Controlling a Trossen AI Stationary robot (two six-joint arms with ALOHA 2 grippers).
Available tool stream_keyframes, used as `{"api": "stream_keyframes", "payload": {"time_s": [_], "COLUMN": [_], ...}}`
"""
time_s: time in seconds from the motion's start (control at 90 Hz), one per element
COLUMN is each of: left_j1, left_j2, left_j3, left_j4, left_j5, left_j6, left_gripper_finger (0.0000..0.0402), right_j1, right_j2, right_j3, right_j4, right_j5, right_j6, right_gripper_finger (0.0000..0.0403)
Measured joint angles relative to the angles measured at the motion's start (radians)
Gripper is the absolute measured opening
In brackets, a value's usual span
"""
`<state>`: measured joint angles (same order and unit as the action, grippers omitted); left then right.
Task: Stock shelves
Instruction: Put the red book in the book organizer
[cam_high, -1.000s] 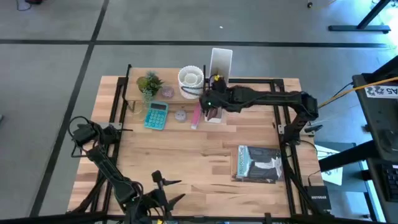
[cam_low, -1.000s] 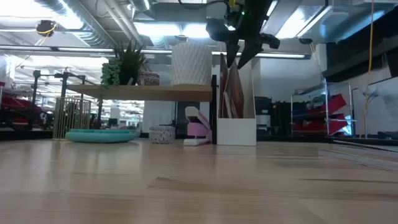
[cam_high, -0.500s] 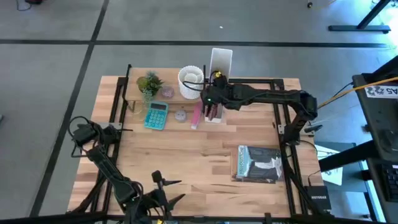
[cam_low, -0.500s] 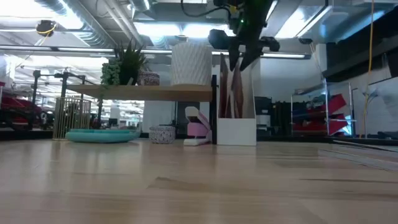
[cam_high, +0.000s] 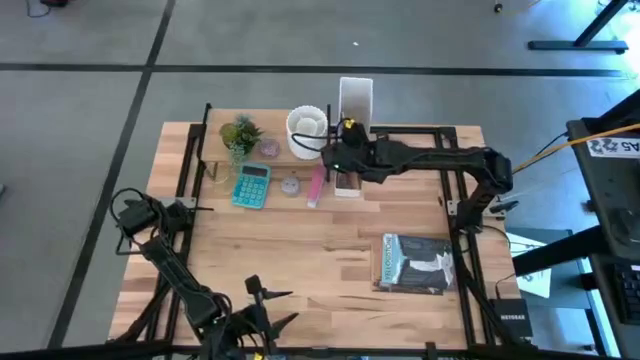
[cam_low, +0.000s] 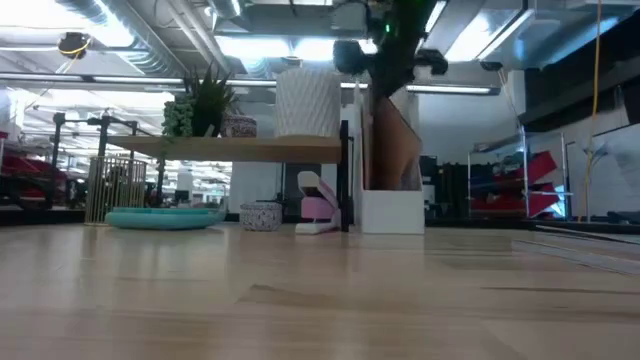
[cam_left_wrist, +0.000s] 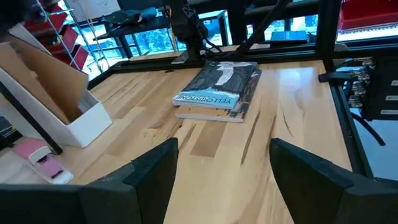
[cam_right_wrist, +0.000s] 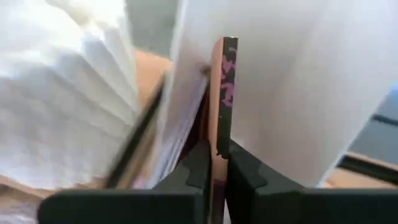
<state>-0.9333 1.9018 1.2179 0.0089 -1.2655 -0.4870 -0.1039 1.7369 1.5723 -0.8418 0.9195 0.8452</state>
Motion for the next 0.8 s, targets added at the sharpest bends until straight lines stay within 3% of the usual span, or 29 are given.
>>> {"api": "stream_keyframes", "payload": {"time_s": [0.311,0.567,0.8], "left_j1": [0.000,-0.001,-0.001], "left_j2": [0.000,0.000,0.000], "left_j3": [0.000,0.000,0.000], "left_j4": [0.003,0.001,0.001], "left_j5": [-0.001,-0.001,-0.001], "left_j6": [0.000,0.000,0.005], "left_gripper_finger": [0.0235,0.0235,0.0235], "right_j1": [0.130,0.256,0.289], "right_j2": [-0.001,-0.001,-0.003], "right_j3": [0.190,0.238,0.174], "right_j4": [-0.054,-0.071,-0.184], "right_j5": [0.223,0.536,0.600], "right_j6": [-0.089,-0.147,-0.002], "right_gripper_finger": [0.0007,0.0007,0.0007]}}
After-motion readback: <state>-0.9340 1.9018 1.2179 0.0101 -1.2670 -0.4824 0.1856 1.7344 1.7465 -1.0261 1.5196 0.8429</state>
